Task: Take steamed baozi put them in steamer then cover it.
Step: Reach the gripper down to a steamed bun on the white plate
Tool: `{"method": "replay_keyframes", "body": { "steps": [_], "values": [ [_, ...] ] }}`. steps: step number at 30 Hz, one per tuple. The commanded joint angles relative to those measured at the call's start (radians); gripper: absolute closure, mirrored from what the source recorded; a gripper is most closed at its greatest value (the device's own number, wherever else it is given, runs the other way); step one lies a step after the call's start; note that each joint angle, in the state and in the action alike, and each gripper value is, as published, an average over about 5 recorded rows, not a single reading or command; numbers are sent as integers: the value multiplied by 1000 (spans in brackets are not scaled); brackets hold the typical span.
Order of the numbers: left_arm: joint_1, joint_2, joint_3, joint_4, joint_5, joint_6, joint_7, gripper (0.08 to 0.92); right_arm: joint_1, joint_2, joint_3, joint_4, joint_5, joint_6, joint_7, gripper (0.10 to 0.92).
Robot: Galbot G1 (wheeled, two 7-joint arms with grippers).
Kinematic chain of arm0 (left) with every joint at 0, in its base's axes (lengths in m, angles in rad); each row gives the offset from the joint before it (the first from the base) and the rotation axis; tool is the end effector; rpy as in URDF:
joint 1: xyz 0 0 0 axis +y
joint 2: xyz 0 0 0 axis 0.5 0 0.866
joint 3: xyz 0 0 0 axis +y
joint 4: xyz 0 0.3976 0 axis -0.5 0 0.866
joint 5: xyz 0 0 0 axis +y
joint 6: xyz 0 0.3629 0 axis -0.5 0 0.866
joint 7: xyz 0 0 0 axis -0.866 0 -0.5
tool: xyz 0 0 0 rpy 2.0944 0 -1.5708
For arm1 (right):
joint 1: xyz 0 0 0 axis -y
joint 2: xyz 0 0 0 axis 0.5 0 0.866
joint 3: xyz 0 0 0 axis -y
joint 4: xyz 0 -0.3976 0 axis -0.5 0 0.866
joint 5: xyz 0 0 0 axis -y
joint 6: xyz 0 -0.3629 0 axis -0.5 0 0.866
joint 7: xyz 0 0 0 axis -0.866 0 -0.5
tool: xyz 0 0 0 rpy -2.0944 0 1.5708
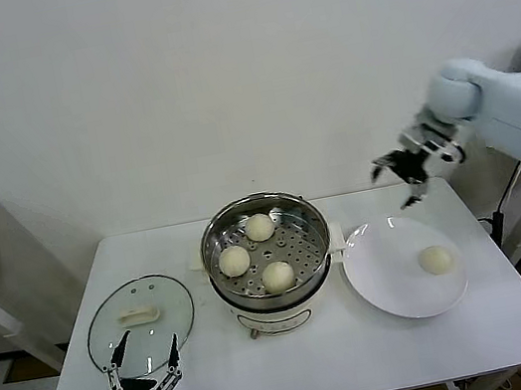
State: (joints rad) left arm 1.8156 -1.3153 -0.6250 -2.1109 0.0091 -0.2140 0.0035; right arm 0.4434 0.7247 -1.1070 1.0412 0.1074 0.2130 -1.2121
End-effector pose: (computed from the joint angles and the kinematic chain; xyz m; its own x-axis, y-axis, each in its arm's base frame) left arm 0.0863 0.0838 -0.3563 -0.9942 0.1068 0.0157 0.1072 0.9597 0.2597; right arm 0.6157 -0.2277 -0.0683 -0.1845 -0.2004 0.9622 -0.9050 -0.3472 -0.2459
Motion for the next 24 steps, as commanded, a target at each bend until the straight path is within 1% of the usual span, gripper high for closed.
{"method": "replay_keyframes", "body": {
  "steps": [1,12,24],
  "values": [
    [3,0,-1,1,1,0,-1,177,-227,-116,61,-122,34,-143,23,203],
    [14,-5,-3,4,3,-1,-3,177,-325,-29,95,-191,21,-160,80,203],
    [17,-8,-7,8,4,-4,-5,177,-350,38,114,-248,-9,-160,105,203]
  ]
}}
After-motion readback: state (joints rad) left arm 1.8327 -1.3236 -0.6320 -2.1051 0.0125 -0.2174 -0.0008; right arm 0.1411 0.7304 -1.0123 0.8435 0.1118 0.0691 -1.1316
